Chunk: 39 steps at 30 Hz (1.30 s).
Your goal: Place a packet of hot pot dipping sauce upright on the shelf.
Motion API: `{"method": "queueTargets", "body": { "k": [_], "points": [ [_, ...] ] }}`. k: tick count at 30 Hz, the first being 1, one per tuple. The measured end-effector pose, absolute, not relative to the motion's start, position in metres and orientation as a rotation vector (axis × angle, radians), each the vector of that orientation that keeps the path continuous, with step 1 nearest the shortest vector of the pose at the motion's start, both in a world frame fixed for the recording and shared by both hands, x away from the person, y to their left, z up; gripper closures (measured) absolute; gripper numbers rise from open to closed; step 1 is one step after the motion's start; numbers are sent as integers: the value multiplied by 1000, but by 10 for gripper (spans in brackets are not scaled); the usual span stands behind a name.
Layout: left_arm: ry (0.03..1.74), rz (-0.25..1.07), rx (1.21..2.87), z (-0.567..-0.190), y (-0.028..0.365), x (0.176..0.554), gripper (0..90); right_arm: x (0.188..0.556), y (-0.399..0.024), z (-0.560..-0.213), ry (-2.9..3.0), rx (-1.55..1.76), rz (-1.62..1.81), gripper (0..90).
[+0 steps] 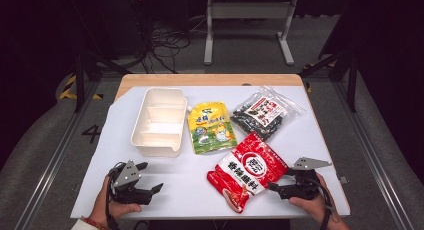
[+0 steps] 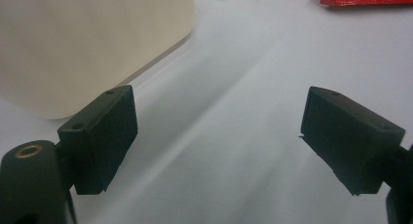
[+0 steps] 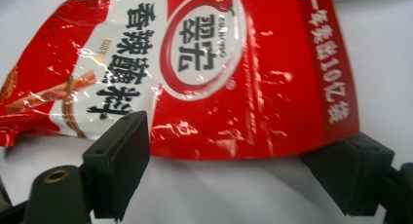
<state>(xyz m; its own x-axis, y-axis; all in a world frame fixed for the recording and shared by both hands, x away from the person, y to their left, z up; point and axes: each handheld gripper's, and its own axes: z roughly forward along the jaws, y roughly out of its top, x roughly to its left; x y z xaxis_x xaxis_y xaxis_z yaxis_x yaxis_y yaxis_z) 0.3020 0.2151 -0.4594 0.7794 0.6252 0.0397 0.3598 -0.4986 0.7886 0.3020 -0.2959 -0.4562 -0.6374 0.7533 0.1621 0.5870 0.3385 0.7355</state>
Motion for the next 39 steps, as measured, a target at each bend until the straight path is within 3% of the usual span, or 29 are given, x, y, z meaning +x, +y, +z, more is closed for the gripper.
{"method": "queueTargets", "body": {
  "k": [8,16,19,22,39],
  "points": [
    [711,381,2158,-460,207,304,145,310,-287,-456,2378,1251,1228,354],
    [664,351,2178,-460,192,306,150,315,-287,-450,2336,1226,1279,740],
    [649,333,2175,-458,187,308,152,316,-284,-448,2340,1195,1288,835],
    [636,309,2164,-455,181,310,154,318,-279,-442,2346,1143,1302,884],
    [493,129,2146,-443,116,335,159,317,-249,-393,2228,787,1484,893]
  ]
}}
